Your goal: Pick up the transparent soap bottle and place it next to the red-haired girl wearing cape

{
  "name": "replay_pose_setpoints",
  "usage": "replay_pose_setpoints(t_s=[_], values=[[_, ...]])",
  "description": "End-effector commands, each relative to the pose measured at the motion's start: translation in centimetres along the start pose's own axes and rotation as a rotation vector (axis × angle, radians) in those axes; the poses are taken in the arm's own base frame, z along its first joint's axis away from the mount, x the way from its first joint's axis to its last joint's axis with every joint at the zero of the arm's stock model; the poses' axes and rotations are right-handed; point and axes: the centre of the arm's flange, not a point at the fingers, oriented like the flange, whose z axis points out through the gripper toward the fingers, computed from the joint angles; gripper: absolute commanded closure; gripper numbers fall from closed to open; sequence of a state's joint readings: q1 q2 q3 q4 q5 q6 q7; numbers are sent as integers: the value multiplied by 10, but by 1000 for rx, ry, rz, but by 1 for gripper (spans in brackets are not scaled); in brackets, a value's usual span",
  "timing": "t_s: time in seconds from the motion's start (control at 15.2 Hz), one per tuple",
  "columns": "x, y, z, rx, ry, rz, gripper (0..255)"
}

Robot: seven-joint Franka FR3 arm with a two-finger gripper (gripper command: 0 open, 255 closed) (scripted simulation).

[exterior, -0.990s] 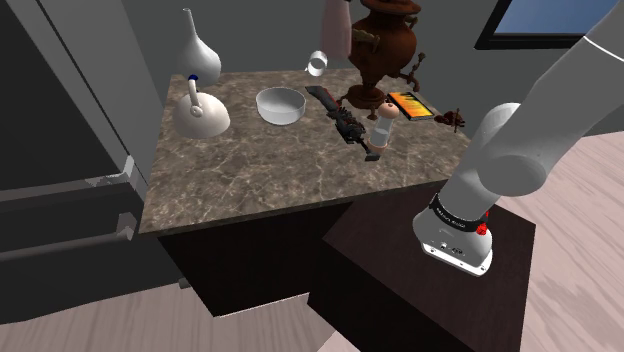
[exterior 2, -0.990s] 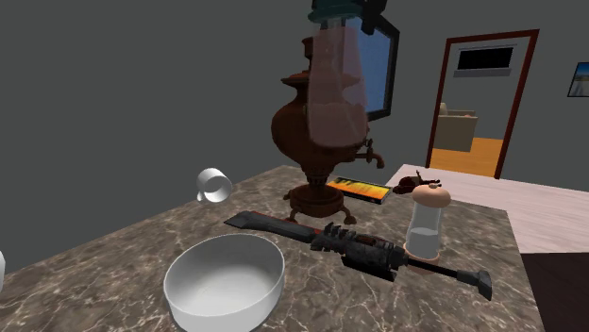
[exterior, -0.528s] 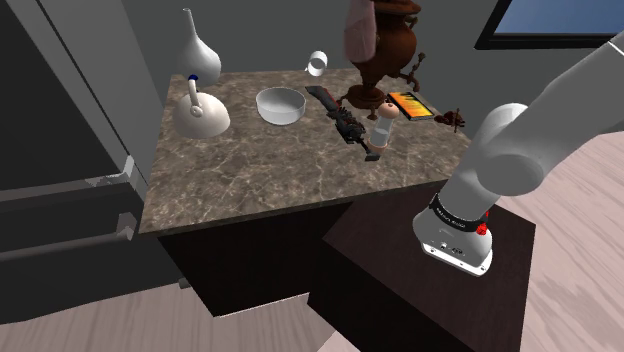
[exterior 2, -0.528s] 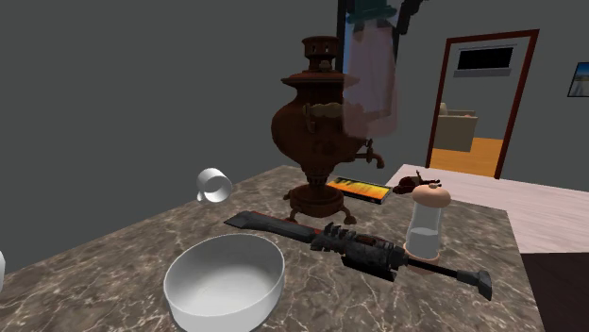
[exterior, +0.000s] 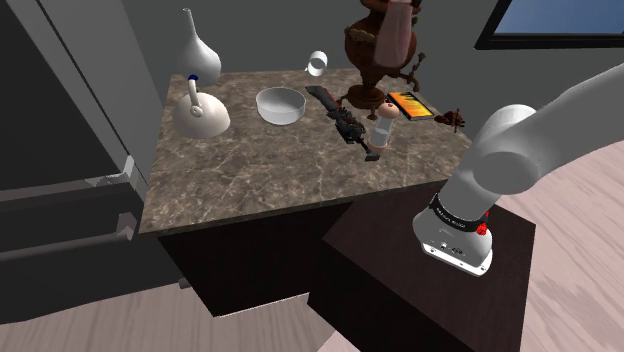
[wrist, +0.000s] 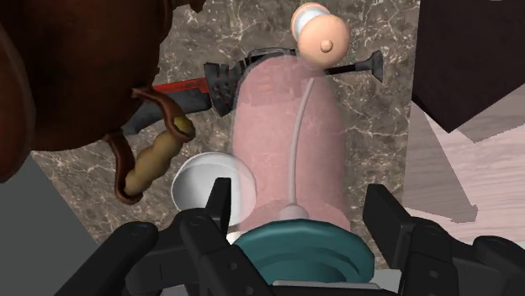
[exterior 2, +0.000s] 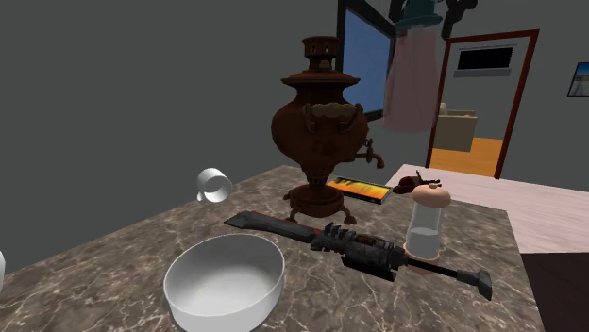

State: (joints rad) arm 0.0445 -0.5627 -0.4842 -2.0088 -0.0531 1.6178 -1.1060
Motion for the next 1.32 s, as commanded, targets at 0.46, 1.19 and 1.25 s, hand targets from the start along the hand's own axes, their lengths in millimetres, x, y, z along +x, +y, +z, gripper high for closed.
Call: replay_pose_setpoints(t_s=[0.46, 1.19, 1.25], values=[[-112, -27, -27, 0, 0, -1, 255], [-249, -62, -60, 0, 0, -1, 255], [-262, -65, -63, 0, 0, -1, 255]])
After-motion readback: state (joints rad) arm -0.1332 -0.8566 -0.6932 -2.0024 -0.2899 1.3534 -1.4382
